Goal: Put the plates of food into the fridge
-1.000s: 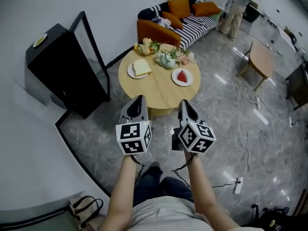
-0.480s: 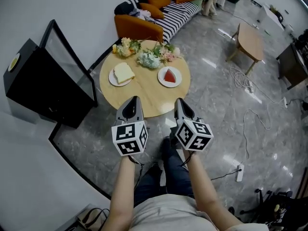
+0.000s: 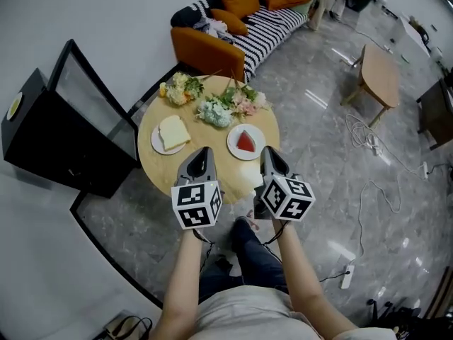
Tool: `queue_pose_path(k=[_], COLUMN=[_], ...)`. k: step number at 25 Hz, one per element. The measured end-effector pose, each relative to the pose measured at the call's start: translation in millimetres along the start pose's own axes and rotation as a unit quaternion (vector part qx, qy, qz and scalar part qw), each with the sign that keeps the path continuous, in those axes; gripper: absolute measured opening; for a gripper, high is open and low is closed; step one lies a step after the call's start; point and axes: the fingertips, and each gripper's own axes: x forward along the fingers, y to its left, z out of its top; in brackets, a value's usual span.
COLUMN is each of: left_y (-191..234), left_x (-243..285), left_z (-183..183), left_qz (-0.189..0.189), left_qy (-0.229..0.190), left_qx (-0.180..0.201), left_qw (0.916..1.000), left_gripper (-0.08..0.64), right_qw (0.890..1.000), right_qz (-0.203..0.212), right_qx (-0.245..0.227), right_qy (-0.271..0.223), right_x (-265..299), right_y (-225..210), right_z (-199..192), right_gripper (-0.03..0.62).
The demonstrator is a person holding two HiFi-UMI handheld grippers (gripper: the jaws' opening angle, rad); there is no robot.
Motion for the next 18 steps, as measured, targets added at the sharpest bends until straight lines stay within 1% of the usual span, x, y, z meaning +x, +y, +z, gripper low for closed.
queue_pose_path(k=[4,7,9,10,13,15,18], left_y=[-3.7,-5.1,-4.4,-3.7,-2.2,-2.4,0.3], left_x=[38.9,63.8,77.0,82.6,95.6,101.4,108.1], left_z=[-6.6,-21.3,-33.7,-39.6,-57.2,-72.5,-95.5], left_qz=[0.005,0.002,0.001,0.002,0.000,-0.005,-0.003], left_qy=[0.017,0.034,0.053,0.062,0.088,0.111,0.143], left_qx=[-0.015,-0.050,-0.072,-0.077,-0.085,-0.093,-0.098], left_qw=[0.9997,0.9981,0.9960,0.9950,0.9925,0.9895,0.9848], left_gripper=[0.008,0.008,0.008,0.008,0.008,0.009,0.009], right_qw=[0.999,0.999,0.998,0.997,0.995,0.992,0.987], right_qz=[0.012,0.018,0.019,0.020,0.018,0.018,0.013], right_qx=[-0.014,-0.005,-0.002,0.000,0.011,0.020,0.030], right_qy=[0.026,0.049,0.066,0.075,0.102,0.124,0.156], right_x=[32.9,52.8,64.1,69.2,80.6,85.3,91.4], right_y=[-22.0,-42.5,-56.6,-63.3,-80.7,-89.3,-99.8], right_z=[5.0,-0.1,-8.0,-12.5,-28.3,-42.6,-64.2], right_gripper=[0.015,0.015,0.015,0.015,0.015,0.015,0.015])
